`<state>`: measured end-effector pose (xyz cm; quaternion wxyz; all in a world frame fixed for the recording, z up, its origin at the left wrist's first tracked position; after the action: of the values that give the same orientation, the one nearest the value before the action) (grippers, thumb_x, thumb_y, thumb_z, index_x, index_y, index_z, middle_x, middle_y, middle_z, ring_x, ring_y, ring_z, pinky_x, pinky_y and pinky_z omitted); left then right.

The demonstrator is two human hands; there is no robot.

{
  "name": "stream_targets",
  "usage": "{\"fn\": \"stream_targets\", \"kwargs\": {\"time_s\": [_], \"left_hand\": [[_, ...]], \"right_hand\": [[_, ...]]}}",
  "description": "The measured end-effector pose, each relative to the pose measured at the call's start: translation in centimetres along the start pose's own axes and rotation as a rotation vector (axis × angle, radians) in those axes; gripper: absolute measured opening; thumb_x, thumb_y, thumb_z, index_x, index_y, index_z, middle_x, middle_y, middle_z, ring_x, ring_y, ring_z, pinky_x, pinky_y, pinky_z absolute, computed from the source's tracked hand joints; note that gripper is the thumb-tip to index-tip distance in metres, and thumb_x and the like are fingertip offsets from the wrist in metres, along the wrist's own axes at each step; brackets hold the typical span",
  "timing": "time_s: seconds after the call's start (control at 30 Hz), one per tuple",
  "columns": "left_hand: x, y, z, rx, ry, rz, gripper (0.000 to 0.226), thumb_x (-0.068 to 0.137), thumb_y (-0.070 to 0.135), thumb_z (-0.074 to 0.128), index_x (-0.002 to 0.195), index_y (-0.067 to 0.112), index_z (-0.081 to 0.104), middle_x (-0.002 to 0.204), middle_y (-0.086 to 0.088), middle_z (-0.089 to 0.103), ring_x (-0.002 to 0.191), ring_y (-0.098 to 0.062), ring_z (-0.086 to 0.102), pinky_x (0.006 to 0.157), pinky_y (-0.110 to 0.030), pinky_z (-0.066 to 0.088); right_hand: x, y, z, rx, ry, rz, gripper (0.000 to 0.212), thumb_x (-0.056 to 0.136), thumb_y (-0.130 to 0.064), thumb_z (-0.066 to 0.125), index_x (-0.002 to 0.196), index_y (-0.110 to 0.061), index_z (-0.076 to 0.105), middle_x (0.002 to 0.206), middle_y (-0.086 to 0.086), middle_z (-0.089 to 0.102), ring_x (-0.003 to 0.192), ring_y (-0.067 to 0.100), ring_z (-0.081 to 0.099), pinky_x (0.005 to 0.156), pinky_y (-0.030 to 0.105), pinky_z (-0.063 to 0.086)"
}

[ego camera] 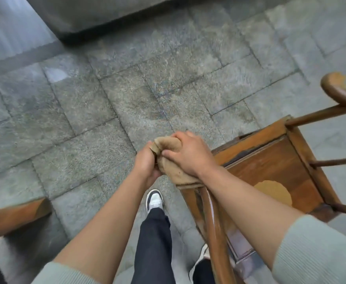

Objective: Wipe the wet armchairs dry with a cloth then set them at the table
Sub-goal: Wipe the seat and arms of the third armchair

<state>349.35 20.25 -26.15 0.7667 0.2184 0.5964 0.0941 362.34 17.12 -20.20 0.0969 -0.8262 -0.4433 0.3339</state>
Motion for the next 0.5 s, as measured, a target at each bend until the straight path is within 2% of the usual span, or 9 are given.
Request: {"fn": "stream_targets", "kwargs": {"time_s": [0.07, 0.13, 0.23, 0.3, 0.4, 0.47, 0.5], "left_hand": [[0.4, -0.4, -0.1, -0.091, -0.049, -0.081, 0.046, 0.099, 0.032, 0.047, 0.134, 0.005, 0.058, 0.128, -0.023, 0.062, 0.116, -0.038, 0.059, 0.1, -0.058, 0.048], [0.4, -1.2, -0.9, -0.146, -0.027, -0.126, 0.045, 0.1, 0.036, 0.044, 0.13, 0.007, 0.061, 0.124, -0.019, 0.063, 0.122, -0.039, 0.057, 0.104, -0.066, 0.041], [0.1, -1.7, -1.2, -0.208, 0.036, -0.172, 0.05, 0.102, 0.047, 0.036, 0.123, 0.01, 0.062, 0.115, -0.016, 0.069, 0.114, -0.035, 0.064, 0.098, -0.057, 0.049], [-0.2, -1.5, -1.0, -0.184, 0.082, -0.159, 0.052, 0.104, 0.049, 0.033, 0.115, 0.008, 0.063, 0.095, -0.012, 0.074, 0.095, -0.027, 0.071, 0.088, -0.045, 0.056], [-1.6, -0.8, 0.4, -0.014, 0.123, -0.069, 0.03, 0.104, 0.029, 0.042, 0.099, 0.011, 0.066, 0.067, 0.0, 0.072, 0.063, -0.011, 0.07, 0.056, -0.026, 0.055], [-3.5, -1.2, 1.3, 0.156, 0.137, -0.051, 0.026, 0.101, 0.019, 0.043, 0.091, 0.013, 0.066, 0.065, 0.001, 0.069, 0.058, -0.011, 0.066, 0.052, -0.027, 0.051], [-4.4, -1.5, 1.6, 0.241, 0.14, -0.032, 0.026, 0.1, 0.017, 0.042, 0.093, 0.011, 0.066, 0.072, -0.003, 0.069, 0.063, -0.015, 0.066, 0.051, -0.029, 0.052]], "right_hand": [[1.3, -1.3, 0.7, -0.058, 0.018, 0.031, 0.046, 0.085, -0.052, 0.066, 0.125, -0.031, 0.059, 0.12, 0.004, 0.061, 0.114, 0.031, 0.054, 0.096, 0.045, 0.049], [1.6, -2.6, 1.4, -0.098, 0.032, 0.027, 0.046, 0.087, -0.047, 0.063, 0.129, -0.03, 0.057, 0.123, 0.004, 0.059, 0.117, 0.03, 0.052, 0.097, 0.047, 0.048], [1.1, -2.7, 1.2, -0.107, 0.067, 0.047, 0.049, 0.091, -0.048, 0.06, 0.136, -0.03, 0.051, 0.132, 0.004, 0.055, 0.123, 0.029, 0.048, 0.099, 0.049, 0.046], [-0.1, -2.1, 0.5, -0.133, 0.122, 0.075, 0.053, 0.093, -0.052, 0.058, 0.14, -0.031, 0.047, 0.139, 0.005, 0.051, 0.126, 0.03, 0.045, 0.101, 0.05, 0.045], [-3.1, -0.7, -1.0, -0.167, 0.204, 0.147, 0.06, 0.093, -0.06, 0.056, 0.143, -0.031, 0.043, 0.14, 0.006, 0.049, 0.124, 0.032, 0.044, 0.098, 0.049, 0.045], [-6.1, 0.5, -1.4, -0.18, 0.216, 0.19, 0.066, 0.091, -0.063, 0.057, 0.145, -0.03, 0.038, 0.142, 0.008, 0.045, 0.125, 0.033, 0.043, 0.098, 0.05, 0.046], [-7.6, 1.1, -1.4, -0.173, 0.214, 0.209, 0.067, 0.091, -0.063, 0.059, 0.145, -0.03, 0.036, 0.142, 0.009, 0.043, 0.125, 0.034, 0.043, 0.097, 0.05, 0.047]]}}
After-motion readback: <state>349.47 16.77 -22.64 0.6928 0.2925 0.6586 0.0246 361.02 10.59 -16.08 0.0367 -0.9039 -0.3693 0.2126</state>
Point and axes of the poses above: each hand's wrist, its own x-axis towards the middle knuckle, its own z-axis out of the palm, y = z × x, the point moved 7 cm from there along x, towards the middle knuckle
